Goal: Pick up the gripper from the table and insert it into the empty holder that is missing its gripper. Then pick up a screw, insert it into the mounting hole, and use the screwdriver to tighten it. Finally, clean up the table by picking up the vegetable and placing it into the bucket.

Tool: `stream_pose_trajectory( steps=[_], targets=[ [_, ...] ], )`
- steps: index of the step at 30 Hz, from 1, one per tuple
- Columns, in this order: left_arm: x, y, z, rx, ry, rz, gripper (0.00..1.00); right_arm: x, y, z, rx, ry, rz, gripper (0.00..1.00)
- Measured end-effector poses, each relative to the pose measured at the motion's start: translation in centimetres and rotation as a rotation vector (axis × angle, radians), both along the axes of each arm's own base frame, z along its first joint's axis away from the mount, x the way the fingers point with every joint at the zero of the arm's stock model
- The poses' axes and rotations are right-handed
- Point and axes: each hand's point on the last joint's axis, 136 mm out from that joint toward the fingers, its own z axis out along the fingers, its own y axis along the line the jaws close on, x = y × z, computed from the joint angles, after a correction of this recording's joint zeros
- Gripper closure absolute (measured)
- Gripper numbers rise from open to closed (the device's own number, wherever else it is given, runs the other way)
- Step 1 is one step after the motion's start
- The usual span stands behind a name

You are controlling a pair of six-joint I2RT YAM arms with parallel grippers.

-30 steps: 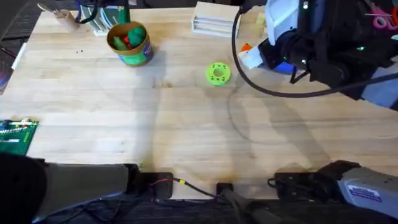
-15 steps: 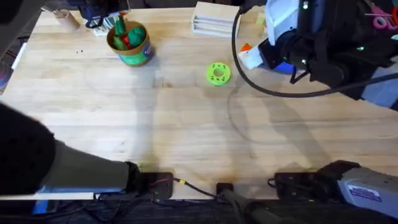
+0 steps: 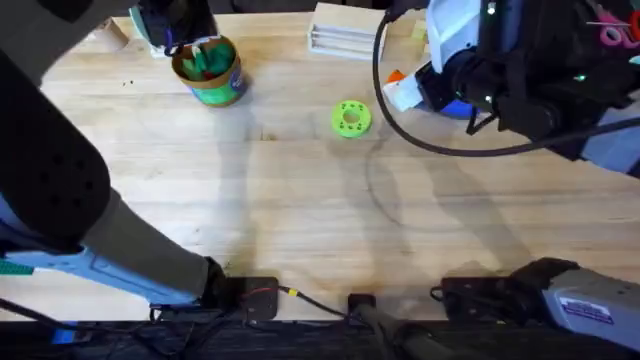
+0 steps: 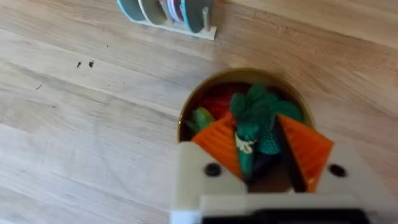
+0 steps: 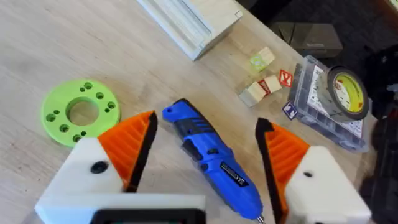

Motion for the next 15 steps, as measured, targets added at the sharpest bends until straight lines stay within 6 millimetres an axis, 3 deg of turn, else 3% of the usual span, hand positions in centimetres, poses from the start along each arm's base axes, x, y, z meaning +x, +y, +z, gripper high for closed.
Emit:
stream_pose_trajectory(
  steps=[4, 5, 6, 12, 15],
  targets=[
    [0.03, 0.05, -0.06, -0.001, -0.001, 0.006, 0.202, 0.00, 0.00, 0.00, 0.000, 0.000, 0.000, 0.010],
    [-0.02, 0.05, -0.10, -0.002, 0.002, 0.008, 0.084, 0.00, 0.00, 0.00, 0.000, 0.000, 0.000, 0.010],
    [-0.13, 0.05, -0.17, -0.004, 0.006, 0.010, 0.032, 0.00, 0.00, 0.00, 0.000, 0.000, 0.000, 0.010],
    [-0.75, 0.00, -0.42, -0.006, 0.033, 0.010, 0.009, 0.00, 0.00, 0.00, 0.000, 0.000, 0.000, 0.010],
    [-0.97, -0.01, 0.53, -0.004, 0.015, 0.010, 0.009, 0.00, 0.00, 0.00, 0.000, 0.000, 0.000, 0.010]
  ],
)
